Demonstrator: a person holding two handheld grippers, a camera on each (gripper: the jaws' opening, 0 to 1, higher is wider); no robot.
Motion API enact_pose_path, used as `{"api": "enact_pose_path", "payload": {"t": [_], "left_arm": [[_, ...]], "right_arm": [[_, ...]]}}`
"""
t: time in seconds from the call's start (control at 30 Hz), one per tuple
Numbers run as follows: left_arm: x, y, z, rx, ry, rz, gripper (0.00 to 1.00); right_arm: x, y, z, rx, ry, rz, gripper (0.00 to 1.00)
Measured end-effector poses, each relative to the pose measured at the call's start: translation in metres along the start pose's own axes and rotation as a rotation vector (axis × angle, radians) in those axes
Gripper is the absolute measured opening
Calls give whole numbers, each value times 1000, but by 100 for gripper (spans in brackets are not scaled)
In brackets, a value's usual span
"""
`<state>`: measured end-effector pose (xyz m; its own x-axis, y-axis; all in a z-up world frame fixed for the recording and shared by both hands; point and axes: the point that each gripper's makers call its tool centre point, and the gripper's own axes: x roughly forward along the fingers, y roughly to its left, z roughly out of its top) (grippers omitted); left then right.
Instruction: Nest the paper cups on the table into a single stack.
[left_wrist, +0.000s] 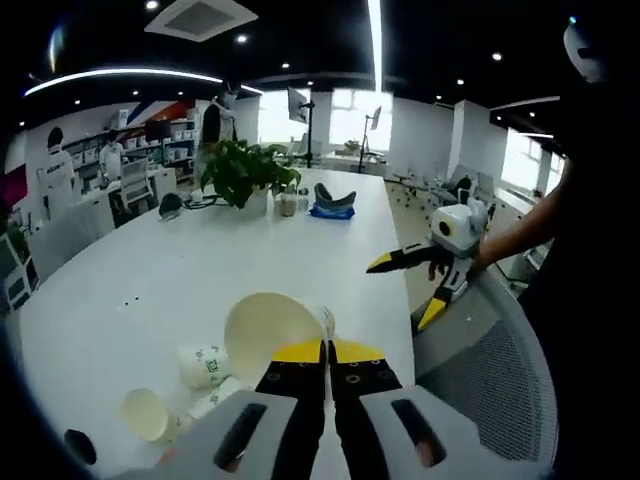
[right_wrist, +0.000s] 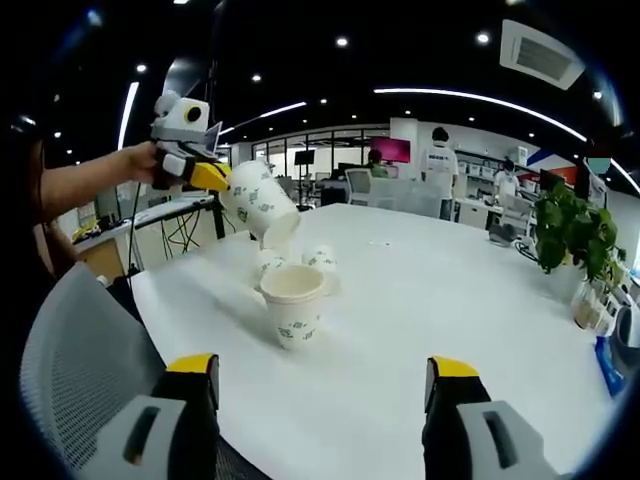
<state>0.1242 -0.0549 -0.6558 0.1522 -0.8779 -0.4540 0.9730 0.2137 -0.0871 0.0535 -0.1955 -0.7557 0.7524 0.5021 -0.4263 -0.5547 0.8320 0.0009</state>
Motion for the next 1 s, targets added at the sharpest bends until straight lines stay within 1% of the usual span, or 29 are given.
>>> {"api": "enact_pose_path", "payload": {"t": [0.27,0.37,0.4,0.53,0.73,0.9,1.0], "left_arm": [[14,-4,-5,62,69,-9,0],[19,-4,-11,94,115,-5,0],[21,-1,-13,98,123,-7,0],[27,1,-20,130,160,-12,0],[35,-1,-24,161,193,-18,0],[42,1,-34,218,269,-10,0],[45,0,-35,224,275,-22,0]], "right_arm": [[0,-1,-1,2,5,-3,86],[0,-1,-1,3,6,-5,86],[0,-1,-1,3,6,-5,86],[0,-1,-1,1,9,-6,86],[0,-1,-2,2,11,-5,85],[0,0,-2,2,14,-3,85],[0,0,-3,2,17,-3,85]]}}
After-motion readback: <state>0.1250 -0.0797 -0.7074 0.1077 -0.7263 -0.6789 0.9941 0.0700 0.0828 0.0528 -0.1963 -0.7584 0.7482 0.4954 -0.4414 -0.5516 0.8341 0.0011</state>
